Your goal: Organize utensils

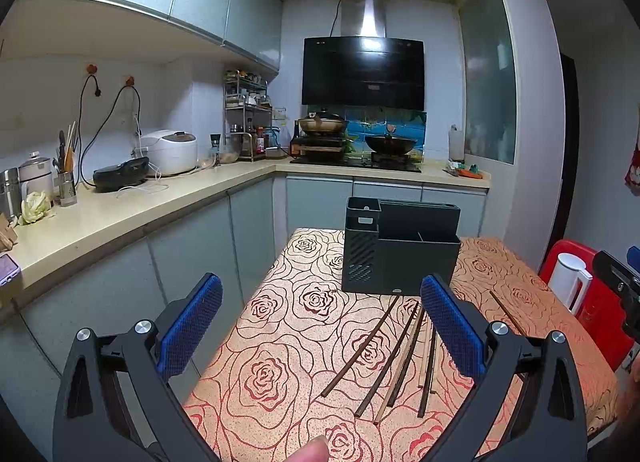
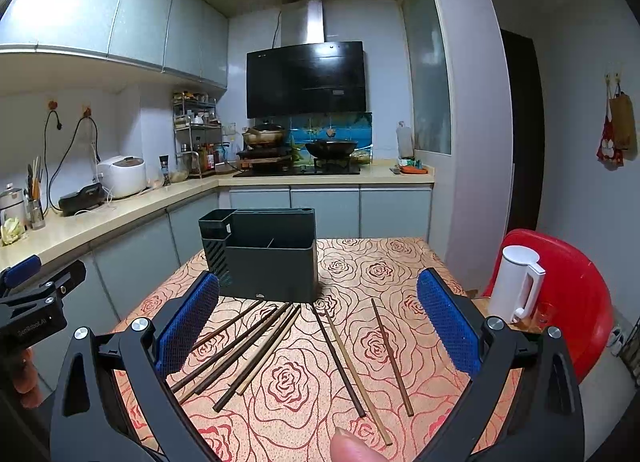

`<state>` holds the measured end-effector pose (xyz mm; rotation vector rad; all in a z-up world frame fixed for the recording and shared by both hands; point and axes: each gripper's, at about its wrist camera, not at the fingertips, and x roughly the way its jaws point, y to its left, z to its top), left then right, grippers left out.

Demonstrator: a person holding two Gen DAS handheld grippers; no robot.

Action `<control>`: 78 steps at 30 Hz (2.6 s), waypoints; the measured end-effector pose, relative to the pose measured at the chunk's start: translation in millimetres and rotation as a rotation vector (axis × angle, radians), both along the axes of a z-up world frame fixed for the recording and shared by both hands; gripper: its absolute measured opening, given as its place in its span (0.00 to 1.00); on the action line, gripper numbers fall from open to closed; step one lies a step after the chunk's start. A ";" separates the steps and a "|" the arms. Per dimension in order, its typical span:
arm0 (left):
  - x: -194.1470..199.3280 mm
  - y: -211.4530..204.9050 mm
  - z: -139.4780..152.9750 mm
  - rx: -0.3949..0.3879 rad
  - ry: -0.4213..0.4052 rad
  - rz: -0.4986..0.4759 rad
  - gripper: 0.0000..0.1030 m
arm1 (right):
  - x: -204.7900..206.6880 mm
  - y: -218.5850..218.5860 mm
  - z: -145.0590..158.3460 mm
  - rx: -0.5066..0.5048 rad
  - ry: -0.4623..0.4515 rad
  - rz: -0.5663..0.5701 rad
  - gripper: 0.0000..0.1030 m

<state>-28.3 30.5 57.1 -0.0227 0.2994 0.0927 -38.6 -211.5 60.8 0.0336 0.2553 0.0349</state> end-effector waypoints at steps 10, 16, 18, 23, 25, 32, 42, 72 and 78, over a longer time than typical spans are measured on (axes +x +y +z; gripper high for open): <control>-0.5 0.3 0.2 -0.003 0.000 0.000 0.94 | 0.2 -0.4 0.0 0.002 0.002 0.001 0.94; -1.0 0.6 1.1 -0.004 -0.002 0.002 0.94 | -1.0 0.6 0.0 0.002 -0.002 0.002 0.94; -0.9 0.4 1.3 -0.005 -0.002 0.001 0.93 | -0.9 0.6 0.1 0.001 -0.001 0.003 0.94; -1.0 1.0 1.1 -0.004 -0.002 0.001 0.93 | -0.9 0.4 0.1 0.003 -0.001 0.002 0.94; -1.0 0.8 1.0 -0.004 -0.001 0.000 0.93 | -1.1 0.8 -0.1 0.002 -0.001 0.002 0.94; -1.6 0.9 2.6 -0.003 0.002 -0.006 0.93 | 0.0 0.2 0.5 -0.002 0.003 0.003 0.94; 1.9 0.9 -1.5 0.000 0.017 -0.007 0.93 | 1.3 -1.6 -2.5 -0.003 0.009 0.001 0.94; 105.9 17.2 -134.0 0.046 0.431 -0.144 0.86 | 57.8 -33.2 -83.3 -0.009 0.293 -0.040 0.94; 122.7 18.8 -150.6 0.046 0.494 -0.174 0.66 | 71.6 -44.3 -101.6 0.008 0.356 -0.047 0.94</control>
